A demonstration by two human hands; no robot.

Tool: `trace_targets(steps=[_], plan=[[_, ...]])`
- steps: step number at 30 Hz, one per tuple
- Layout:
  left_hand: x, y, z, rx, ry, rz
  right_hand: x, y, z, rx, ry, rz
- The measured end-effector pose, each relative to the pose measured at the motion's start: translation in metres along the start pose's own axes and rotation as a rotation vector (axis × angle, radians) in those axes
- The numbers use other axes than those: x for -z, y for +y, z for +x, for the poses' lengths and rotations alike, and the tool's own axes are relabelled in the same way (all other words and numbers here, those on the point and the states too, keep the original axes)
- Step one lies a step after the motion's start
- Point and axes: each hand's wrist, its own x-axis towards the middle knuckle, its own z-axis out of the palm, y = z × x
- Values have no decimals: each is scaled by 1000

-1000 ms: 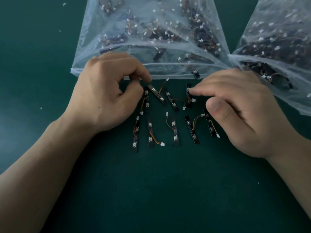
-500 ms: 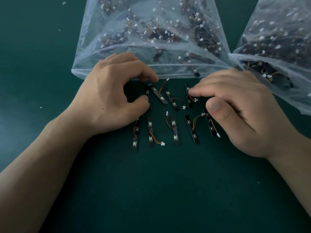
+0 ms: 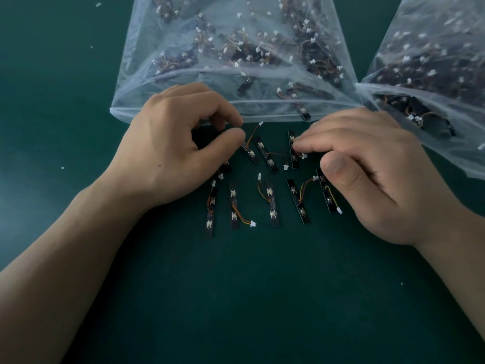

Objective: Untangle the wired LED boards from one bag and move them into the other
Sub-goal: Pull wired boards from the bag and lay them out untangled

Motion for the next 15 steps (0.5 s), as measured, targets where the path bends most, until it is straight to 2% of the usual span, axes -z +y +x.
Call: trace_targets(steps=[4,9,15], plan=[[-5,-2,2,98,95,-20,-1,0,0,2,7,5],[-3,-2,1,71,42,23,0,-1,1,20,39,-1],[-1,-1,1,64,0,-14,1,-6,2,105,-30,-36]])
